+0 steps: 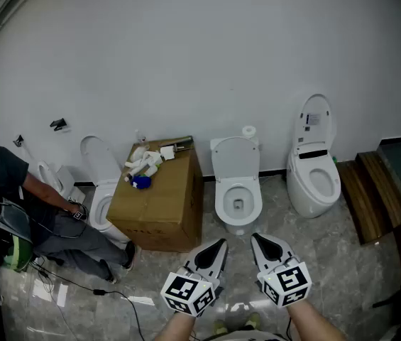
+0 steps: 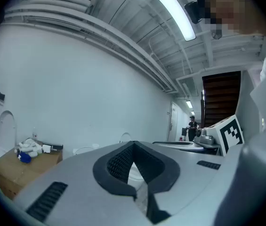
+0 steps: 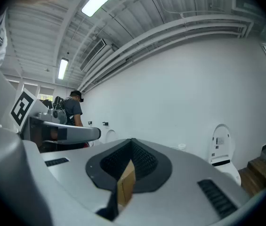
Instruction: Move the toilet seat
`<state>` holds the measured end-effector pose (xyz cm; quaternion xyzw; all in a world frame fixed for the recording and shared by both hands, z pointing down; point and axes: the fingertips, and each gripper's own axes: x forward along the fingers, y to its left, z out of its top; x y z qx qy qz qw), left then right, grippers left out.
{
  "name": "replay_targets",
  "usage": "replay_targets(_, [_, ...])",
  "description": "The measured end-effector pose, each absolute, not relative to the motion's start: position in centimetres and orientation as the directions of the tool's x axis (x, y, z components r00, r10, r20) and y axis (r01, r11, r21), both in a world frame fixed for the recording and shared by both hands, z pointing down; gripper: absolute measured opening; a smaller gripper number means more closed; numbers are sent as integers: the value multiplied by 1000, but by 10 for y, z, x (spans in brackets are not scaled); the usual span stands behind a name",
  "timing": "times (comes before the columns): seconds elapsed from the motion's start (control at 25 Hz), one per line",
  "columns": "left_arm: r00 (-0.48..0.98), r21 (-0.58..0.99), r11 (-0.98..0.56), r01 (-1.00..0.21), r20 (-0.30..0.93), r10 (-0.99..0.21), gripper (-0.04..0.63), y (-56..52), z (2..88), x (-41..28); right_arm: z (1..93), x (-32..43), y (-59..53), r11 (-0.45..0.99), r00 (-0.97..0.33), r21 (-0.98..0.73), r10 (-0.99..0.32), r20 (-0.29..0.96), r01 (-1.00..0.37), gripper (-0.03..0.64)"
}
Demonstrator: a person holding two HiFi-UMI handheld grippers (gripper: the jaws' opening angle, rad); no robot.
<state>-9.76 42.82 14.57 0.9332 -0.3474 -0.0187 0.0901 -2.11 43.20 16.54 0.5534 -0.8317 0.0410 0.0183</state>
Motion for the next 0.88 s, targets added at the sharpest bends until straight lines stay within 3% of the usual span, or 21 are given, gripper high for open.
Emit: replay_targets(0.88, [757, 156, -742, -652, 66, -651, 8, 423, 156, -49, 168, 12, 427, 419, -422, -55, -905, 52, -906, 12])
